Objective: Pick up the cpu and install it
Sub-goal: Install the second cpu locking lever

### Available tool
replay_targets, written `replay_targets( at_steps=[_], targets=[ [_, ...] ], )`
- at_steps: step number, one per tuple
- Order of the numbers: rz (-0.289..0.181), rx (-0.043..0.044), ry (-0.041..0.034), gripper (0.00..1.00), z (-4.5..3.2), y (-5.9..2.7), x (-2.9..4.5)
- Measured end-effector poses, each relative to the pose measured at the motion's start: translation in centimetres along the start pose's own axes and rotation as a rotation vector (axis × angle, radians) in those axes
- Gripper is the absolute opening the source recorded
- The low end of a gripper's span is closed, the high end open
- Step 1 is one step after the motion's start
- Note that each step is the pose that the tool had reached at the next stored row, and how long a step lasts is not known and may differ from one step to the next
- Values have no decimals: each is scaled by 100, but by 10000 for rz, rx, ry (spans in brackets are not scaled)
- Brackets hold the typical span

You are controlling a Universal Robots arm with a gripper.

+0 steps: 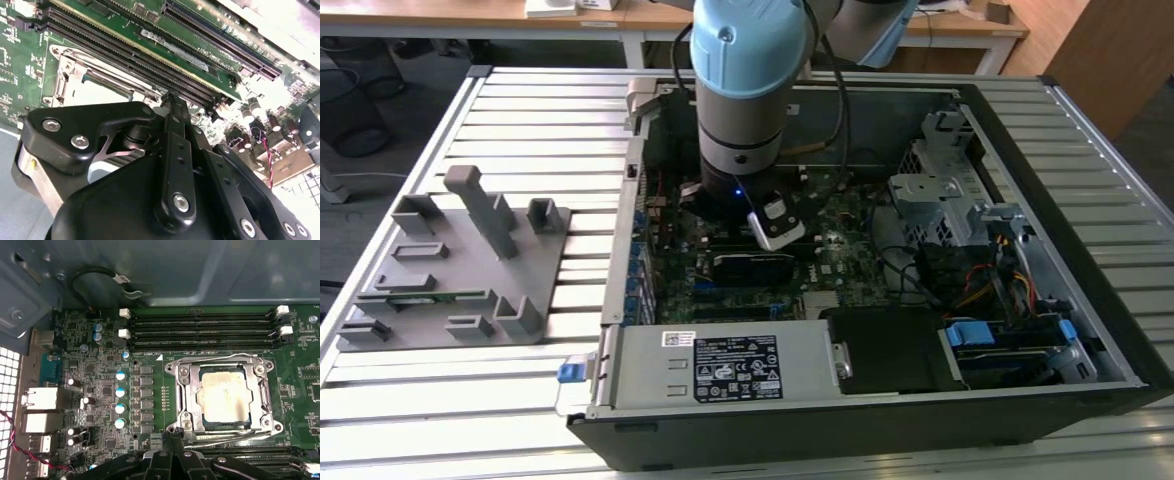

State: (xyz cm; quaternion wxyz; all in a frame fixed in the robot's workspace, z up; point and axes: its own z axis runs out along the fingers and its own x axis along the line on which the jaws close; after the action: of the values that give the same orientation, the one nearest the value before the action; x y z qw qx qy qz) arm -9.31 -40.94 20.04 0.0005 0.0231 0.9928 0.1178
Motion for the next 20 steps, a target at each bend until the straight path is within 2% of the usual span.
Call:
replay_targets(
  at_steps=[7, 10, 11, 16, 18, 20],
  targets=[
    [2, -13, 4, 11, -20, -98, -8],
    [4, -33, 6, 11, -19, -110, -11],
    [3, -57, 6, 11, -16, -112, -13],
    [5, -313, 19, 11, 2, -116, -14],
    [5, -364, 20, 11, 12, -117, -14],
    [5, -378, 20, 11, 23, -120, -14]
  ],
)
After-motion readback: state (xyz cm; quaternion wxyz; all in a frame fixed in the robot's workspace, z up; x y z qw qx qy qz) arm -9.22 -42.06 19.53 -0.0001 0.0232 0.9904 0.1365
